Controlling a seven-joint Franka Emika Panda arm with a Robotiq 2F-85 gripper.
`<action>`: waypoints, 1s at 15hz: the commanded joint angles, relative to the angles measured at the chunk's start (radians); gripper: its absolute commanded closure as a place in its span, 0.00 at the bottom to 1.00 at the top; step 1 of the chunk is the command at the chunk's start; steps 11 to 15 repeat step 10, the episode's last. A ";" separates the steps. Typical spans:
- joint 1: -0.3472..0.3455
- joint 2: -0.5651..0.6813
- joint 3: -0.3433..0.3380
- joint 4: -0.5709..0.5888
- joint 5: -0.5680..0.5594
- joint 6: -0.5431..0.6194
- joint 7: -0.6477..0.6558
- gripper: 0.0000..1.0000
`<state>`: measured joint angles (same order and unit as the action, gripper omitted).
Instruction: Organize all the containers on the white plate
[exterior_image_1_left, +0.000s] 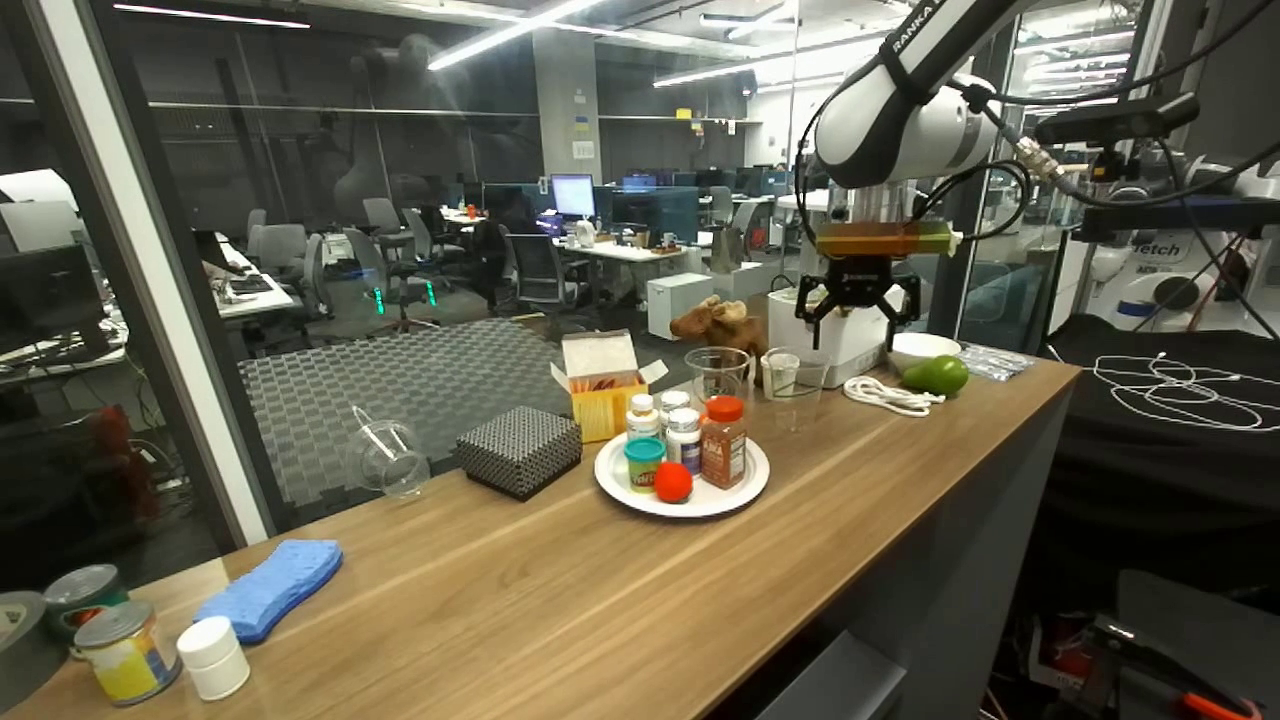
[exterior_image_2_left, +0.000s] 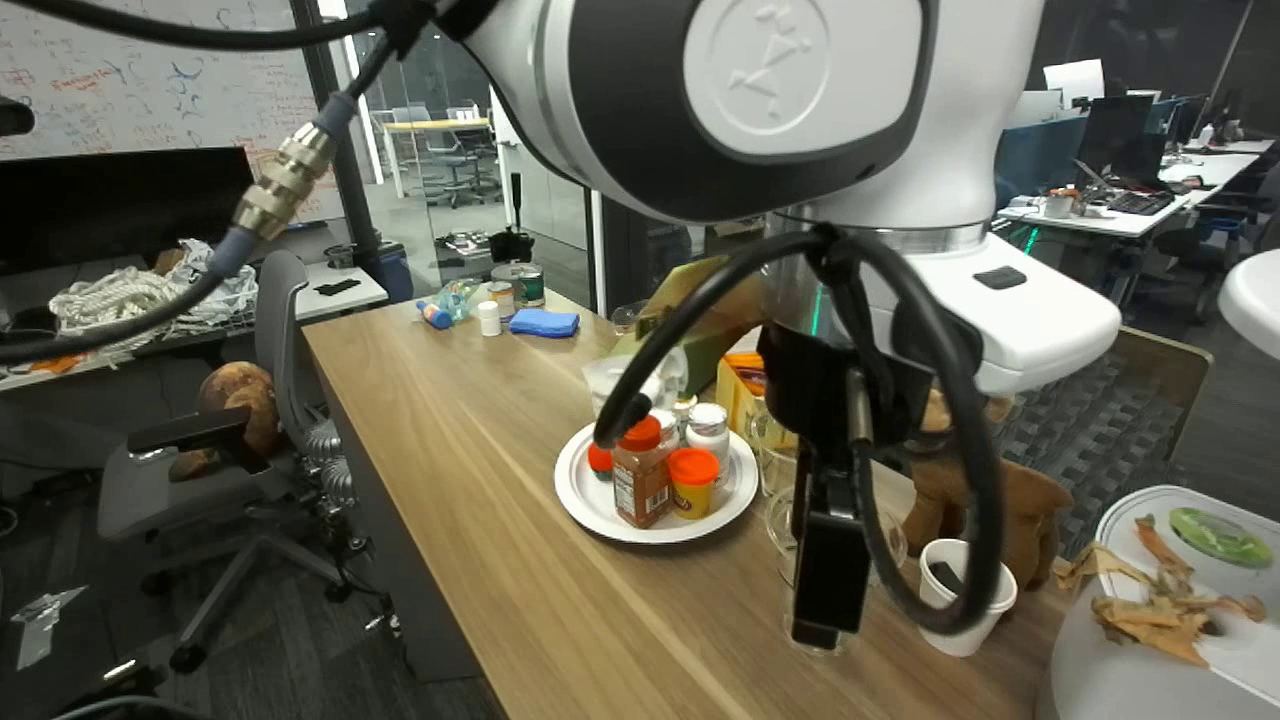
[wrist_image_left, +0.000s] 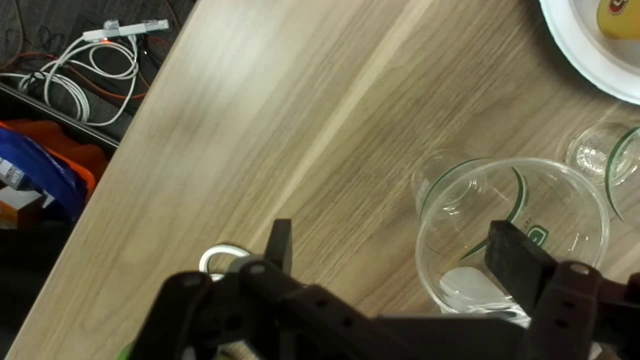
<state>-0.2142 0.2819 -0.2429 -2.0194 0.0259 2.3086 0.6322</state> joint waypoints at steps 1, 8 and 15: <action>-0.005 0.037 0.008 0.074 0.056 -0.034 -0.070 0.00; 0.012 0.036 -0.010 0.052 0.035 -0.016 -0.049 0.00; 0.012 0.036 -0.010 0.053 0.035 -0.016 -0.050 0.00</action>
